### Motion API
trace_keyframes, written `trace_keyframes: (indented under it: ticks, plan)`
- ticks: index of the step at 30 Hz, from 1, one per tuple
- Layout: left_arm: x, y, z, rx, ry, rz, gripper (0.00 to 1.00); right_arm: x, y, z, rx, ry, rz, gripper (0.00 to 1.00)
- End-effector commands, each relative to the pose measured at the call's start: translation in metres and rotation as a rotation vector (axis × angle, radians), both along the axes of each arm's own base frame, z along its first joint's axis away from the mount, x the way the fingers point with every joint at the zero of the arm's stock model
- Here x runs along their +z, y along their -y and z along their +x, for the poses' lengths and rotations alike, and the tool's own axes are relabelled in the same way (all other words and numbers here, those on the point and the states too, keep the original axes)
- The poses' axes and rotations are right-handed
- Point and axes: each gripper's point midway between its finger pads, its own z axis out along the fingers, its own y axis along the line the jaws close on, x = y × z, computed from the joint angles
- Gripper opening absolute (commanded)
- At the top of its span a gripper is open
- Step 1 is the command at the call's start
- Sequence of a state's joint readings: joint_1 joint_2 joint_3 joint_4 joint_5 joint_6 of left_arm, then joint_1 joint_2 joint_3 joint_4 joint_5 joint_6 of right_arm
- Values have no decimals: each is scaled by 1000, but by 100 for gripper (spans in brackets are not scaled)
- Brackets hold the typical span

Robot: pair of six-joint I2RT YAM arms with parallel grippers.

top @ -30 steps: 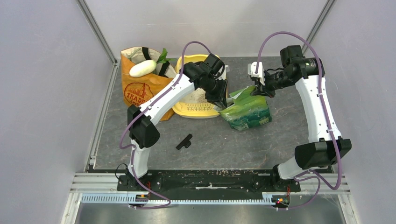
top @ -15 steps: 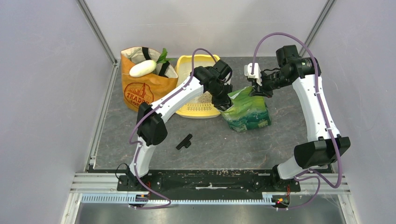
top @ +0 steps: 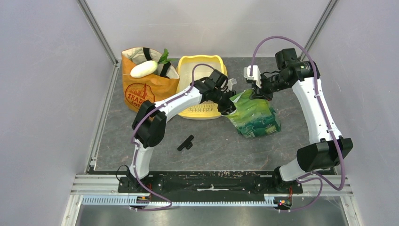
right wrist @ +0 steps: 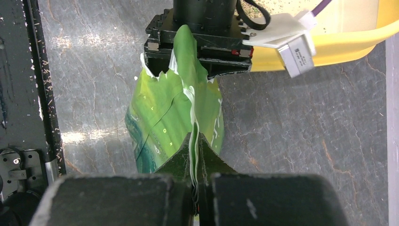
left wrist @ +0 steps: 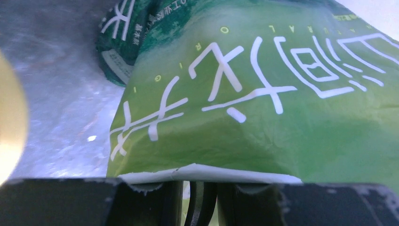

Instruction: Fill the litter box with clean litter

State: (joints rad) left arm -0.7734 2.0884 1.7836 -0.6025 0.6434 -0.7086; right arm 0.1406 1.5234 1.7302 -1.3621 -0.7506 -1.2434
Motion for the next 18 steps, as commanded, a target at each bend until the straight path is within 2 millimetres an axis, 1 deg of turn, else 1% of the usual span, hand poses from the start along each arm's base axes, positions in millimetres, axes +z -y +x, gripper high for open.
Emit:
trace_keyframes:
  ticks: [1, 2, 3, 7, 12, 16, 18]
  plan:
    - [82, 25, -26, -152, -63, -456, 2, 42, -15, 1, 34, 133, 120, 0]
    - [100, 24, -26, -159, -53, -549, 2, 43, -13, 1, 27, 131, 122, 0]
    - [110, 21, -24, -149, -58, -611, 2, 46, -12, 1, 23, 136, 123, 0]
    - [128, 11, -24, -138, -107, -712, 2, 55, -3, -1, 1, 148, 127, 0]
    - [143, -6, -16, -95, -102, -731, 2, 62, 8, -1, -26, 157, 127, 0]
    - [144, -27, 0, -12, -76, -688, 2, 74, 16, 3, -59, 178, 139, 0]
    - [149, -39, 5, 19, -46, -666, 2, 79, 18, 4, -67, 190, 142, 0]
